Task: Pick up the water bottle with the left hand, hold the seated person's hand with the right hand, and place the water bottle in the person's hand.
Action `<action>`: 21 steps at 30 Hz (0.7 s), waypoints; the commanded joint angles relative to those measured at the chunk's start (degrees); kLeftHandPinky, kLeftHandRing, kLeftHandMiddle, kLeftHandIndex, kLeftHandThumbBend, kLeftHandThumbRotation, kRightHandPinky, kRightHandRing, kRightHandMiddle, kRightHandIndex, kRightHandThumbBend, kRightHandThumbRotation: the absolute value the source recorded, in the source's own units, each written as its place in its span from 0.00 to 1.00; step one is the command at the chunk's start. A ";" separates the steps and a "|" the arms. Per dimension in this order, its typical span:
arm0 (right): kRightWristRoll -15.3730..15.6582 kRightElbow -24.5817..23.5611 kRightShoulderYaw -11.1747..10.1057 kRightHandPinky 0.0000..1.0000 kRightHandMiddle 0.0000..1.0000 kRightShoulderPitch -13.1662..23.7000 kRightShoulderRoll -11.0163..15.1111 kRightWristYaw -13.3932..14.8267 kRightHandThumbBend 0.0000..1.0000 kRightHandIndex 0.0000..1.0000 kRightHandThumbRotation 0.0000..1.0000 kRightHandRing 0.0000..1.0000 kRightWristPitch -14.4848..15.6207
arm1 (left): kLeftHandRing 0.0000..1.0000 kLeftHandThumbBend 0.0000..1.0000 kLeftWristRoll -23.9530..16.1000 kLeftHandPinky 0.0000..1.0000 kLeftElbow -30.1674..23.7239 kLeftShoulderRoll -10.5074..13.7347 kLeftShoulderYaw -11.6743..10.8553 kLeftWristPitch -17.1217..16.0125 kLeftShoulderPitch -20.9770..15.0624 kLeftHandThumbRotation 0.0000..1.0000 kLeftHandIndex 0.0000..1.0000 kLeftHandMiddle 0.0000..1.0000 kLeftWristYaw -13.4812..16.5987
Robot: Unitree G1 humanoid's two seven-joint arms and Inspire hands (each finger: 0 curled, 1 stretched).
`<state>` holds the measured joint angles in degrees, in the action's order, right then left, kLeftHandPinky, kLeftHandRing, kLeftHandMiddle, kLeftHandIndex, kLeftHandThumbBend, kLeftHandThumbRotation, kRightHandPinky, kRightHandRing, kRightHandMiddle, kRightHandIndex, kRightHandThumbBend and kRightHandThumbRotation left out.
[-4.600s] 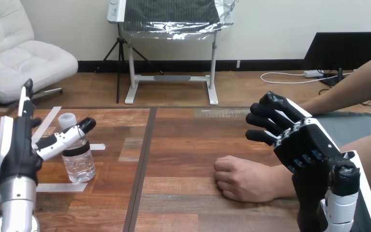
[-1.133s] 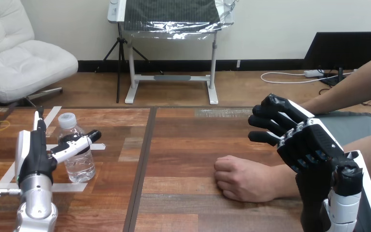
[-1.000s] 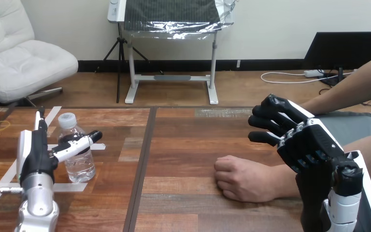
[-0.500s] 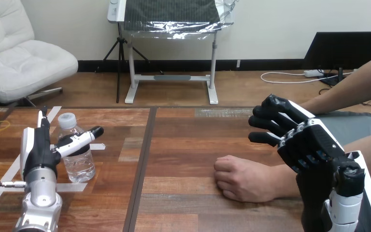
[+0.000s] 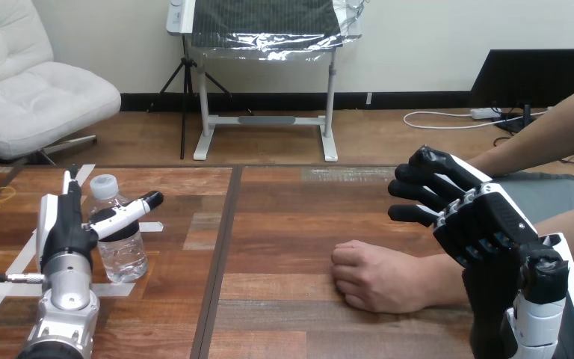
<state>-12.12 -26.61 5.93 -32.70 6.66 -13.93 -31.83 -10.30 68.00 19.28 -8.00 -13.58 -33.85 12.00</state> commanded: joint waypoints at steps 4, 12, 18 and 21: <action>-0.61 -0.76 -0.63 0.69 0.78 2.37 -0.25 -0.13 0.80 0.79 1.00 0.77 -1.23 | 1.00 1.00 0.69 0.97 0.64 0.41 0.85 0.13 -5.26 0.34 1.00 1.00 -0.61; -0.61 -1.11 -0.57 0.69 0.78 2.28 -0.25 -0.08 0.80 0.79 1.00 0.77 -0.90 | 1.00 1.00 1.69 0.95 1.59 0.11 0.61 1.07 -6.32 0.33 1.00 1.00 -0.99; -0.32 -1.01 -0.66 0.69 0.78 2.35 -0.29 -0.05 0.80 0.79 1.00 0.77 -1.20 | 1.00 1.00 2.37 0.94 1.97 -0.05 0.54 1.77 -6.82 0.33 1.00 1.00 -1.52; -0.22 -0.93 -0.67 0.69 0.78 2.38 -0.32 -0.07 0.80 0.79 1.00 0.77 -1.43 | 1.00 1.00 2.70 0.94 1.95 -0.17 0.53 2.28 -7.01 0.33 1.00 1.00 -1.91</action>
<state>-12.09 -26.61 5.92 -32.70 6.65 -14.03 -31.85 -8.20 70.02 19.24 -7.75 -11.80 -35.81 10.70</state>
